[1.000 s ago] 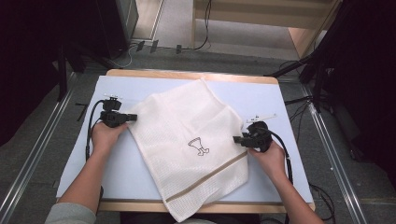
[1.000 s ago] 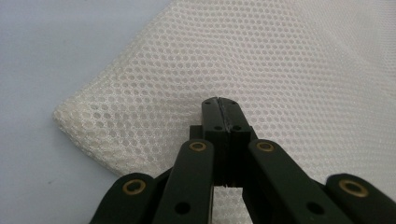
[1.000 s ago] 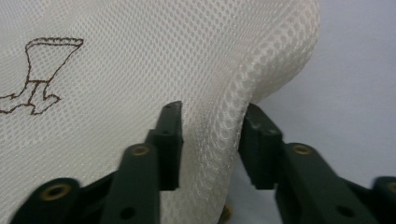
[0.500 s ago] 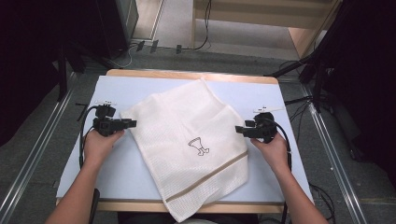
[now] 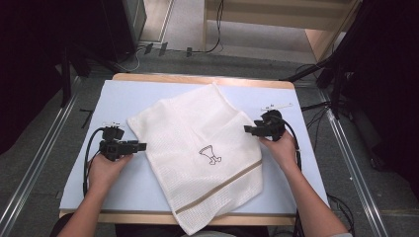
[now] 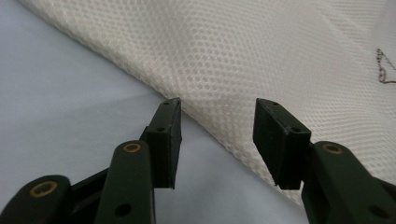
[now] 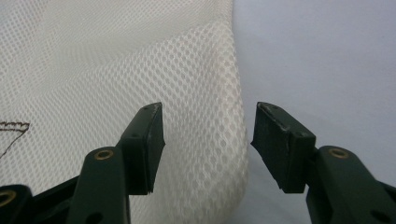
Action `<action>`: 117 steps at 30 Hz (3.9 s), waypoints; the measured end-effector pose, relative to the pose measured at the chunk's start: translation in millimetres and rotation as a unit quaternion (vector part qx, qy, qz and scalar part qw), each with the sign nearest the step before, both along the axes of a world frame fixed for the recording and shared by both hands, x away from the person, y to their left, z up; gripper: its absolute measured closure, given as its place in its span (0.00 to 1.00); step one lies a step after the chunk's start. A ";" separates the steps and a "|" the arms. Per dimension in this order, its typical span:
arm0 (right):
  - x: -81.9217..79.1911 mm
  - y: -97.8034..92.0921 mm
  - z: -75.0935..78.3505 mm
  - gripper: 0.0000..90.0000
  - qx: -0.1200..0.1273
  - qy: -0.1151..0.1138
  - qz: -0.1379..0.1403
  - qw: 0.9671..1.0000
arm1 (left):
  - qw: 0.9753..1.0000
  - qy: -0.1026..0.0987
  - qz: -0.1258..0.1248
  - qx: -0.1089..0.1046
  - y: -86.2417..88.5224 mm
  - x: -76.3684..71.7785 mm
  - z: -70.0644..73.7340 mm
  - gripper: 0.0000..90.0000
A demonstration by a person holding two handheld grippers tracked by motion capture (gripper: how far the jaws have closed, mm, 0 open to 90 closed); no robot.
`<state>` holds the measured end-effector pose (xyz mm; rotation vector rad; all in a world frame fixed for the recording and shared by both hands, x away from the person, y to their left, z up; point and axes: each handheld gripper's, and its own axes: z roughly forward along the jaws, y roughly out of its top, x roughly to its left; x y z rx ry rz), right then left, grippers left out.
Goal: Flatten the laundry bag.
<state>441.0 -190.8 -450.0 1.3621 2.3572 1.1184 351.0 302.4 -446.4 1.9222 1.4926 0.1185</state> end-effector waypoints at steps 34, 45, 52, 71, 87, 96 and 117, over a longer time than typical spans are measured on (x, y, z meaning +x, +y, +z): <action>-22.5 5.0 1.4 0.88 0.022 0.034 0.033 0.999 | 0.999 -0.029 -0.040 0.003 -25.0 61.4 9.1 0.96; -46.6 14.3 -3.2 0.89 0.030 0.044 0.047 0.997 | 0.999 -0.020 -0.049 0.011 -21.3 99.9 6.1 0.95; -57.7 19.9 -9.5 0.87 0.025 0.054 0.053 0.997 | 0.999 -0.021 -0.047 0.009 -20.5 111.2 3.0 0.94; -85.5 0.6 13.5 0.51 0.025 0.001 0.037 0.999 | 0.998 -0.050 -0.049 0.008 -6.7 43.2 21.8 0.51; -104.4 -9.5 -0.5 0.57 0.021 0.030 0.075 0.997 | 0.998 0.001 -0.064 0.021 -8.9 -3.1 2.9 0.51; -93.2 6.5 -7.1 0.92 0.005 0.058 0.101 0.993 | 0.998 -0.007 -0.056 0.032 -18.5 -2.0 -4.7 0.91; -48.8 45.9 11.5 0.94 0.043 0.022 0.102 0.994 | 0.999 -0.043 0.012 -0.010 26.7 43.4 13.9 0.99</action>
